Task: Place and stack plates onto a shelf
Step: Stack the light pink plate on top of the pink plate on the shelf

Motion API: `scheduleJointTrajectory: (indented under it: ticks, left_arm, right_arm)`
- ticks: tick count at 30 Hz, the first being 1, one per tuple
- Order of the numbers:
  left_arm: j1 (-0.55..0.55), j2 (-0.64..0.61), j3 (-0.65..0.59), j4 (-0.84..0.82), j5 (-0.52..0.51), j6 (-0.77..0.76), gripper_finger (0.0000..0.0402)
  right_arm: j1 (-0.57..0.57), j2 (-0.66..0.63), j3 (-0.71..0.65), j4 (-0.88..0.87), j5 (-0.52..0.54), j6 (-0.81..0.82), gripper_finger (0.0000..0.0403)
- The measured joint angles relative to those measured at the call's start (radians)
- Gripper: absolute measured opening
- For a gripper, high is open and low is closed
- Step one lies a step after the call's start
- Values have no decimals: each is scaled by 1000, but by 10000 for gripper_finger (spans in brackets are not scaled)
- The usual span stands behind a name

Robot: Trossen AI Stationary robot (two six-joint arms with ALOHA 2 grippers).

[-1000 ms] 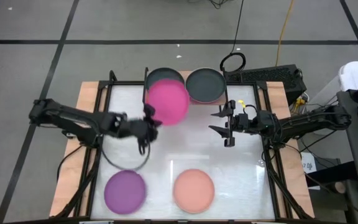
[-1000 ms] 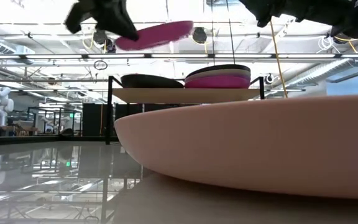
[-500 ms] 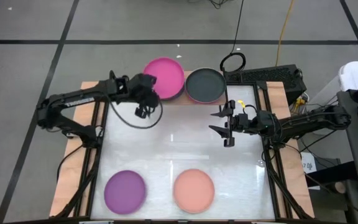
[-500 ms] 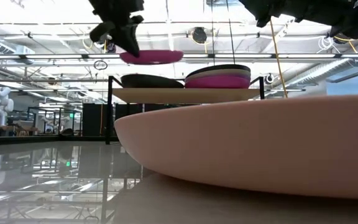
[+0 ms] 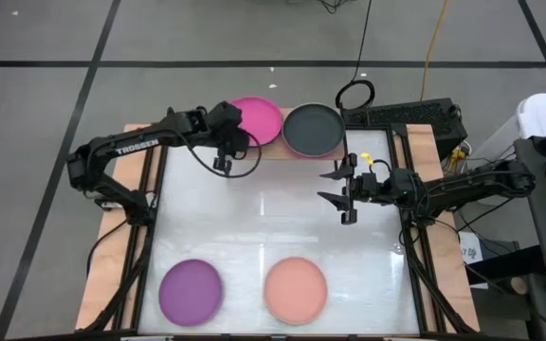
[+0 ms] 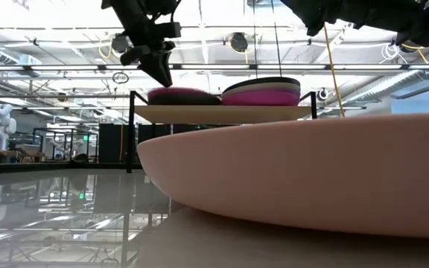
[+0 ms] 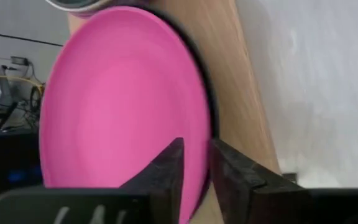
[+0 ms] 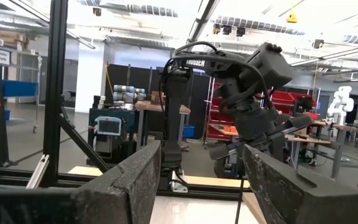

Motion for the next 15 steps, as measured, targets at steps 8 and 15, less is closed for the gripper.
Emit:
scheduleJointTrajectory:
  ticks: [8, 15]
  left_arm:
    - [-33, -20, 27, 1, -76, -72, 164]
    - [-130, -161, 114, -32, -48, -285, 176]
  right_arm:
    - [0, 0, 0, -2, 0, -1, 210]
    - [0, 0, 0, -17, 0, -1, 210]
